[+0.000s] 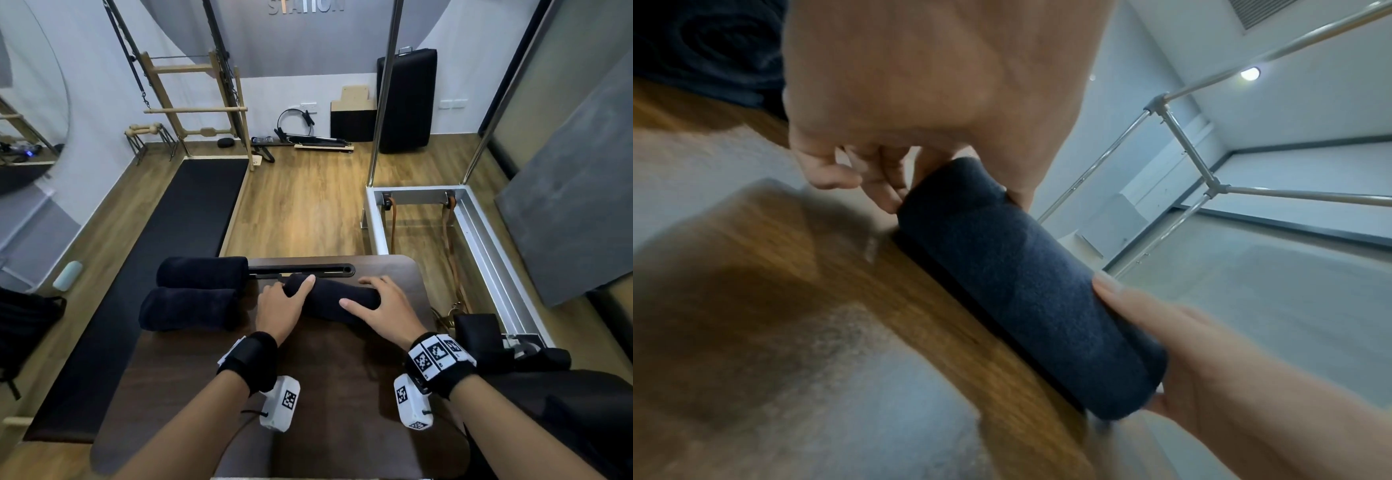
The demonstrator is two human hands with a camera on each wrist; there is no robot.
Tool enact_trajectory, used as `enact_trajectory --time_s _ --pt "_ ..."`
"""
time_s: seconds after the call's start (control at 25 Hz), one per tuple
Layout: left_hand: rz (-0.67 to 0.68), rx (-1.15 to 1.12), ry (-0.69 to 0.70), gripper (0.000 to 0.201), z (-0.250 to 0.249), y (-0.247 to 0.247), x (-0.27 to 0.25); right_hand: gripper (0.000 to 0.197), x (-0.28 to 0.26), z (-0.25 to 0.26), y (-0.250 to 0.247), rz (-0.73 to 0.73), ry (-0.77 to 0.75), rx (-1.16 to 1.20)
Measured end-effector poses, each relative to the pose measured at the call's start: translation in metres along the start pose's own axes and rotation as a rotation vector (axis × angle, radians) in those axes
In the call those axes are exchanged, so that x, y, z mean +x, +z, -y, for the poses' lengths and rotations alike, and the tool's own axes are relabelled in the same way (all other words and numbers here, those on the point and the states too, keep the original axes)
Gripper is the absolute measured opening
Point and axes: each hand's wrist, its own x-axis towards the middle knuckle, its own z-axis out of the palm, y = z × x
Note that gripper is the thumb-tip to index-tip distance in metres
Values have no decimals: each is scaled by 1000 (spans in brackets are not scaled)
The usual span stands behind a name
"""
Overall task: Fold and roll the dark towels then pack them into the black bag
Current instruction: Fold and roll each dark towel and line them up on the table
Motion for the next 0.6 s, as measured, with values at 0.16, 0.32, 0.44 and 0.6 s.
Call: enact_trajectory --time_s 0.16,0.32,0.44,0.6 --pt "-13 -6 -90 109 -3 5 8 82 -1 -1 -1 -45 133 -56" --pt "-26 -24 -146 107 -4 6 10 78 -3 0 5 -71 187 11" --pt "-21 -99 -183 93 -3 4 7 73 -6 3 8 -90 226 49" --pt "-30 -238 -157 51 0 3 -1 67 -17 9 15 -130 294 318"
